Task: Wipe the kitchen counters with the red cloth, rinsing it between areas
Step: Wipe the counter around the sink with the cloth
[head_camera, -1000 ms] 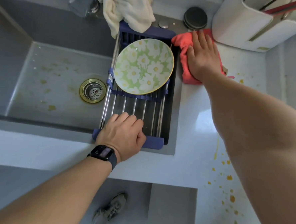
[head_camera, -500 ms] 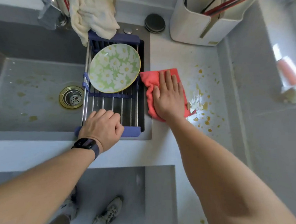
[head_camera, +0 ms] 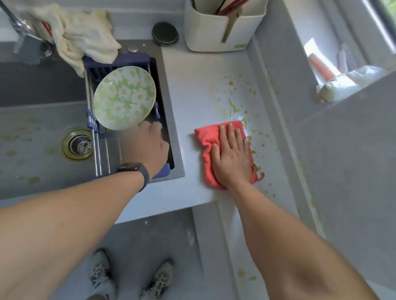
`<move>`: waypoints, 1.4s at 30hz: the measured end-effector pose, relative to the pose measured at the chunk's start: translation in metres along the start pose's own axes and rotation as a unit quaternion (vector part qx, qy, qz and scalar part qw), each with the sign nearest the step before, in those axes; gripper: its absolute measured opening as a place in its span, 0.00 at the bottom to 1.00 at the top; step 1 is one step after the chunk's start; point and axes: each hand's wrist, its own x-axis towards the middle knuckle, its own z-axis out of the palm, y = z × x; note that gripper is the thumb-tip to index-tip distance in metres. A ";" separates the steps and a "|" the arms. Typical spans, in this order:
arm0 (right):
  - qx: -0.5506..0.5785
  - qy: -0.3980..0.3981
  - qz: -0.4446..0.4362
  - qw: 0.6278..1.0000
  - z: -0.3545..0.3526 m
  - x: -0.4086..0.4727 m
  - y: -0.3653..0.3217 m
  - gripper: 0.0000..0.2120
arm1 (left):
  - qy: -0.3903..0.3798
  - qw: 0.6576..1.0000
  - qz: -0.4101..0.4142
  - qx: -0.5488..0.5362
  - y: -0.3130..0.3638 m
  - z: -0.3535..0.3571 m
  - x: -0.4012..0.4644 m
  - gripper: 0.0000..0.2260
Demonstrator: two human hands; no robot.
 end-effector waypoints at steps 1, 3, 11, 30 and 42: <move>0.004 0.001 0.013 1.000 0.000 0.005 0.002 0.30 | -0.011 0.999 -0.030 -0.036 0.014 0.002 0.014 0.14; 0.005 0.004 0.021 1.000 0.000 0.012 0.006 0.30 | -0.026 0.992 -0.086 -0.086 0.040 0.011 0.030 0.17; -0.007 0.023 0.027 0.999 -0.003 0.071 0.025 0.31 | 0.049 0.988 -0.143 -0.026 0.072 0.046 0.034 0.17; -0.007 0.036 0.012 0.999 -0.026 0.255 -0.021 0.33 | 0.080 0.986 -0.145 0.013 0.076 0.057 0.036 0.17; 0.001 0.036 -0.032 0.999 -0.028 0.242 -0.013 0.32 | 0.075 0.986 -0.147 0.005 0.076 0.057 0.038 0.17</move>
